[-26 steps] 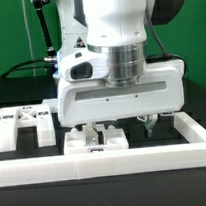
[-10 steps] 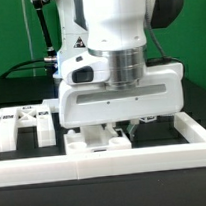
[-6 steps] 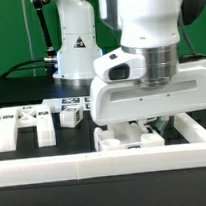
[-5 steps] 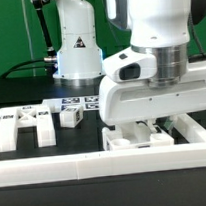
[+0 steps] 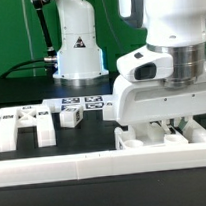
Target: Assemble chair
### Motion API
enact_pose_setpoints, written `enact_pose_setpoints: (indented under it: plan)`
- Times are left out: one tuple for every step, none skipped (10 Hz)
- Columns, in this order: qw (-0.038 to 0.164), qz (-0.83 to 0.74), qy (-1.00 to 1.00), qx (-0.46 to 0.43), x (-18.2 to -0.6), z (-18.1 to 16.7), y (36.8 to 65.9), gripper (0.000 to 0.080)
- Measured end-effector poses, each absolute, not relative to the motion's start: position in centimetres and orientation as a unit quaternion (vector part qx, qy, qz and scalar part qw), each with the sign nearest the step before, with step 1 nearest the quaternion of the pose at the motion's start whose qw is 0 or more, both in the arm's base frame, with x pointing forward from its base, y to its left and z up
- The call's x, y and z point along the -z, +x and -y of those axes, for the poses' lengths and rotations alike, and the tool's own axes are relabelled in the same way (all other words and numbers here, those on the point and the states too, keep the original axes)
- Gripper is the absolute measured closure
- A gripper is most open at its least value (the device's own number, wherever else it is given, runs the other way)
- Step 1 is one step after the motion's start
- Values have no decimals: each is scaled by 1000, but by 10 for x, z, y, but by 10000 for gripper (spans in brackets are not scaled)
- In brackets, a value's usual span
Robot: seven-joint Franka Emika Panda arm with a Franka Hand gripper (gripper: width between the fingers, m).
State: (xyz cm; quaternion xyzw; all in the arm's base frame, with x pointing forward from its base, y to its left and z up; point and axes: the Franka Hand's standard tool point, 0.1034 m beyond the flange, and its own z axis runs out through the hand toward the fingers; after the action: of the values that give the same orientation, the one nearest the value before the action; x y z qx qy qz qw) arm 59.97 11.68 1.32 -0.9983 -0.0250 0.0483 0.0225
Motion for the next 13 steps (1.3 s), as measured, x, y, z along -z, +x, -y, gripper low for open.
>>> enact_pose_setpoints:
  plan:
    - [22, 20, -998, -50, -13, -119, 600, 765]
    - [22, 15, -998, -50, -13, -120, 600, 765]
    - [22, 17, -998, -50, -13, -119, 600, 765]
    - [22, 17, -998, -50, -13, -119, 600, 765]
    - [20, 16, -998, -50, -13, -116, 601, 580]
    - [19, 17, -999, -47, -17, -110, 603, 580]
    - [19, 22, -999, -46, -28, -106, 605, 369]
    - [19, 21, -999, -44, -45, -102, 608, 218]
    - [20, 24, -999, -38, -56, -99, 611, 218]
    - [23, 26, -999, -34, -68, -93, 614, 165]
    - [24, 26, -999, -31, -75, -88, 614, 154]
    - [24, 25, -999, -32, -78, -83, 609, 151]
    - [22, 22, -999, -33, -83, -77, 600, 151]
